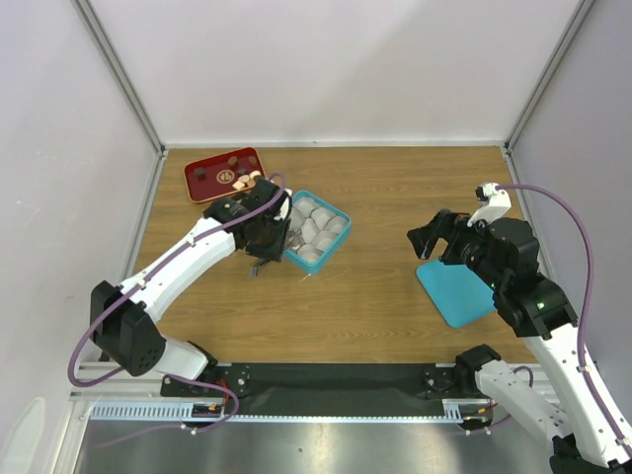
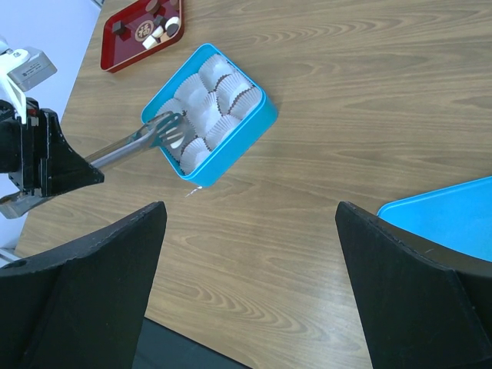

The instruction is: Pack the chocolate

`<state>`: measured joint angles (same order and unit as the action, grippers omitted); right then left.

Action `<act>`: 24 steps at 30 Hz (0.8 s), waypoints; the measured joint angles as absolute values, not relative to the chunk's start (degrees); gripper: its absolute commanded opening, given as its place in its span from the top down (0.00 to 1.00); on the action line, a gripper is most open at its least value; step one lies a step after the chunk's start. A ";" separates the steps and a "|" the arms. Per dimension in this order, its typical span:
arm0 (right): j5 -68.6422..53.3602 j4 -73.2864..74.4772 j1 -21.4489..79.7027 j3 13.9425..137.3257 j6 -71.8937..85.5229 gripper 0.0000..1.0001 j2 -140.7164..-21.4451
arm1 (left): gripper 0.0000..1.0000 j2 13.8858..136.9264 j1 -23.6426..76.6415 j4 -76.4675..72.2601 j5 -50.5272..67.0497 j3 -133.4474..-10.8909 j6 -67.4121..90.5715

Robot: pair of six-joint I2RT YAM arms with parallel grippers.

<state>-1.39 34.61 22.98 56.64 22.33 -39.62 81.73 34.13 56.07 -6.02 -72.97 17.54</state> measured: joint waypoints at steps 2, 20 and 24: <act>-1.39 34.63 22.98 56.64 22.33 0.00 -39.62 | 0.59 81.87 34.13 56.05 -6.09 -72.95 17.54; -1.32 35.18 22.98 56.82 22.26 0.00 -39.35 | 0.52 82.74 34.17 56.82 -7.57 -76.14 17.54; -1.32 35.38 22.98 57.32 22.26 0.01 -39.29 | 0.52 82.74 34.17 57.78 -8.49 -80.14 17.50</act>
<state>-1.32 35.38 22.98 57.32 22.26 -39.29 82.74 34.17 57.78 -8.49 -80.14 17.50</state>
